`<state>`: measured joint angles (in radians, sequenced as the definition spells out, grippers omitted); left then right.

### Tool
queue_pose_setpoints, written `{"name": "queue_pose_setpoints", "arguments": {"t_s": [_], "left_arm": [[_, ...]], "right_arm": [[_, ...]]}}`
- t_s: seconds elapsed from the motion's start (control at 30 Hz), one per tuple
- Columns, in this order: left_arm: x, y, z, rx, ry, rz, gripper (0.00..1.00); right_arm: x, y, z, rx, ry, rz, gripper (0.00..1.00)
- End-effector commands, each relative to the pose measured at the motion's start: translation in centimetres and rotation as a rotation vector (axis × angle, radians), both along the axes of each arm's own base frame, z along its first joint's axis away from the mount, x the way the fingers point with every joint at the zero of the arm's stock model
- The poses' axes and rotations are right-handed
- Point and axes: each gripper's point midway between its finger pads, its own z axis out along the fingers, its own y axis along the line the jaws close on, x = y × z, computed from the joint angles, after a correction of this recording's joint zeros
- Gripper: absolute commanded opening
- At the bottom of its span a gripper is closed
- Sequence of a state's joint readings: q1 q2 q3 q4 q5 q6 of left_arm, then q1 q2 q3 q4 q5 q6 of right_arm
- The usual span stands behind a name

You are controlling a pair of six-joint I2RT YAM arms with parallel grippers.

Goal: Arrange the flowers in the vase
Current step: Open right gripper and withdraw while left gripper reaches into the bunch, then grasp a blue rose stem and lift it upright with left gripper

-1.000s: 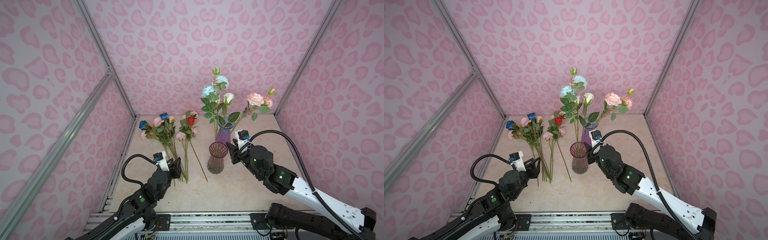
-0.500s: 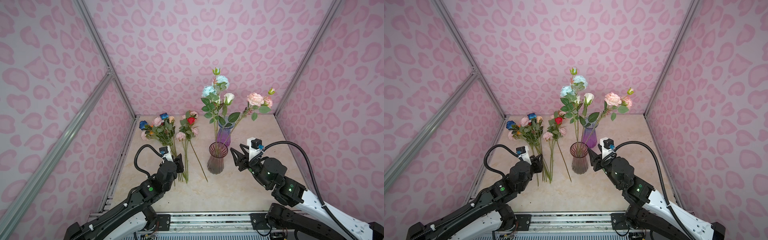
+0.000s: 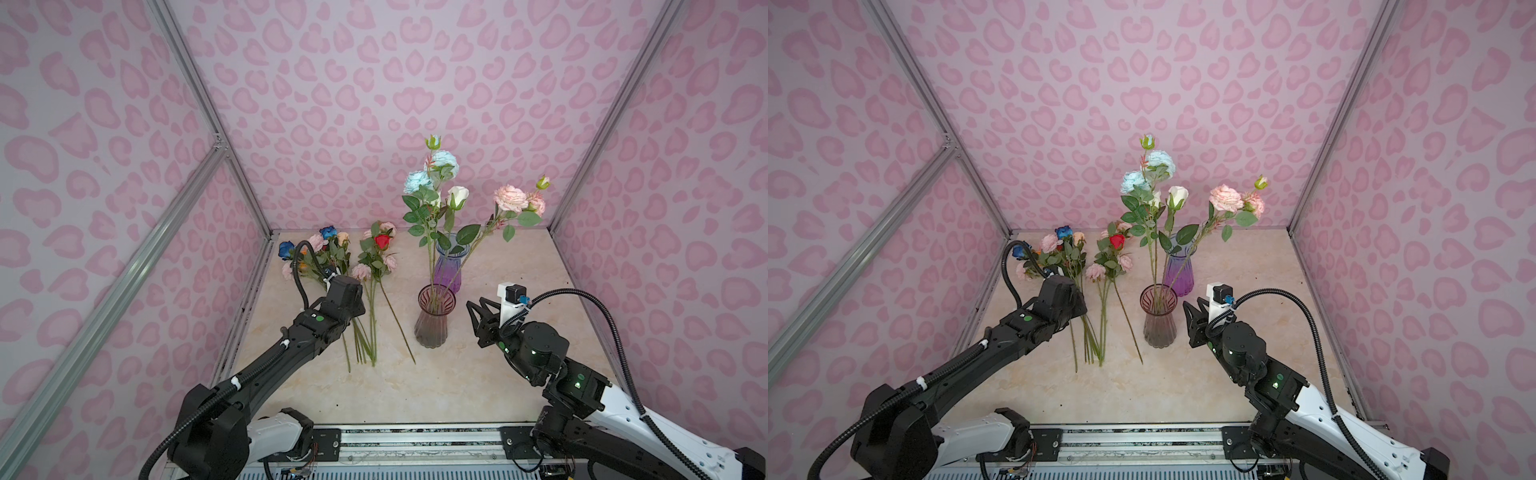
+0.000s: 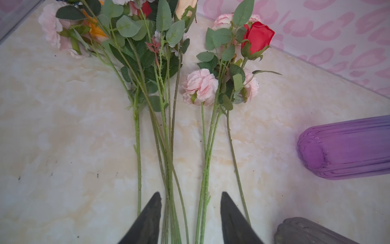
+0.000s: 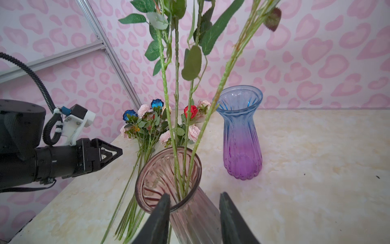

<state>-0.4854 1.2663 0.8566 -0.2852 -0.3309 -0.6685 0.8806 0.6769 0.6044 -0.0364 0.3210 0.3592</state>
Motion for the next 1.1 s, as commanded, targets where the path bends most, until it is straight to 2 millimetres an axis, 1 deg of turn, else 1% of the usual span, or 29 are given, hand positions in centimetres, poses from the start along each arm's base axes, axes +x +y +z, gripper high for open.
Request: {"name": "queue_pose_setpoints", "arguments": {"t_s": [0.0,0.17,0.3,0.43,0.5,0.7,0.73,0.8,0.93,1.07], "left_arm": [[0.5,-0.2,-1.6,-0.023,0.079,0.000,0.46],[1.8,-0.3,-5.1,-0.067,0.200,0.015,0.41],[2.6,-0.6,-7.9,-0.053,0.283,0.016,0.35],[3.0,-0.4,-10.1,-0.038,0.335,0.043,0.28],[2.9,-0.3,-10.9,-0.036,0.353,0.056,0.26],[2.5,-0.1,-11.7,-0.026,0.367,0.057,0.25],[2.6,0.0,-11.8,-0.022,0.368,0.056,0.23],[2.7,-0.1,-11.8,-0.021,0.371,0.053,0.14],[2.7,-0.2,-11.4,-0.028,0.360,0.041,0.03],[2.4,-0.5,-10.4,-0.043,0.344,0.019,0.03]], "right_arm": [[0.1,0.0,-0.5,0.004,0.017,-0.003,0.39],[0.0,0.1,-0.7,0.007,0.020,0.006,0.39],[0.0,0.1,-1.2,0.006,0.027,0.004,0.39],[-0.2,0.0,-1.3,0.009,0.030,0.005,0.39],[-0.2,-0.2,-1.3,0.007,0.029,0.002,0.39],[-0.3,-0.7,-1.4,0.003,0.027,-0.011,0.39],[-0.2,-0.7,-1.4,0.002,0.029,-0.013,0.39],[-0.2,-0.7,-1.2,0.009,0.026,-0.012,0.39],[-0.2,-0.6,-1.1,0.011,0.027,-0.009,0.39],[-0.1,-0.6,-1.4,0.002,0.030,-0.014,0.39]]}}
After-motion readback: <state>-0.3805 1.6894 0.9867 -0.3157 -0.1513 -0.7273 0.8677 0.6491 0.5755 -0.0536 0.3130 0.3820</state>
